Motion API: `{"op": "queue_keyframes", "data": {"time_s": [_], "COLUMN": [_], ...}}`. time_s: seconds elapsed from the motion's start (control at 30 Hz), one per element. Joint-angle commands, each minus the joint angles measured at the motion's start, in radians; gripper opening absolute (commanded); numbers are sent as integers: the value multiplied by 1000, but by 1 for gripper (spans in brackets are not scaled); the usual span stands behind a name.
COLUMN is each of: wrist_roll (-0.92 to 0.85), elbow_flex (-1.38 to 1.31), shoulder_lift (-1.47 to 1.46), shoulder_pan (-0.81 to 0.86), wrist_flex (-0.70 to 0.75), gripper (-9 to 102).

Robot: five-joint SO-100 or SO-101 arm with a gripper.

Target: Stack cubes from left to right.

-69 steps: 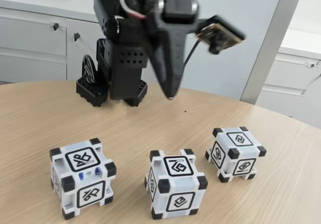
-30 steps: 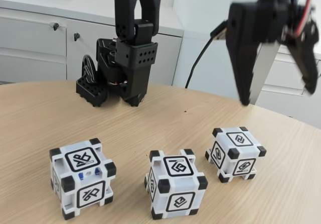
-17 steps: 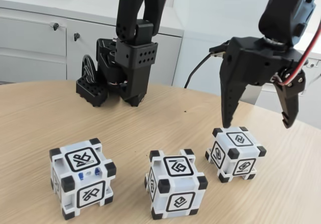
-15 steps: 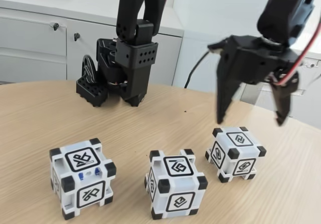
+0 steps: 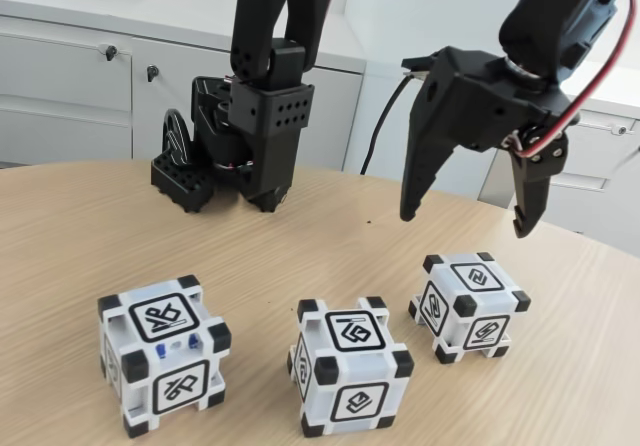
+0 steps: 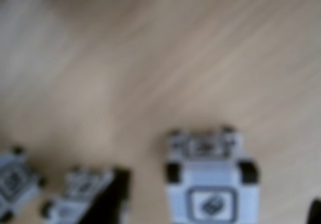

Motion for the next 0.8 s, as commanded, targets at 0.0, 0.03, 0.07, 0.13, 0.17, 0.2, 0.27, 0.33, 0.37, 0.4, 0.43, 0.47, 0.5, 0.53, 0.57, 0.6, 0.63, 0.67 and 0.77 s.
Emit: {"op": "queue_keyframes", "data": {"time_s": [0.0,0.03,0.07,0.13,0.17,0.2,0.27,0.33,0.37,0.4,0.43,0.47,0.5,0.53,0.57,0.6,0.63,0.67,0.77], "wrist_roll": [-34,-38,-37,-34,-25,-26,-11,-5,-5,-5,-5,-8,-8,-8,-8,-6,-6,-6,-14], "elbow_flex": [-29,-29,-29,-29,-29,-28,-28,-26,-26,-26,-26,-26,-26,-26,-26,-25,-25,-25,-26], "shoulder_lift": [6,6,6,6,6,6,6,6,6,5,5,5,3,3,3,3,-3,-15,-78], "shoulder_pan": [11,11,11,11,11,11,12,12,12,12,12,12,12,12,12,12,12,14,14], "wrist_flex": [14,14,12,-5,-20,-38,-71,-87,-91,-91,-91,-91,-91,-91,-91,-91,-91,-92,-92], "gripper": [38,38,38,38,38,38,38,38,38,38,38,38,38,38,38,38,38,38,37]}}
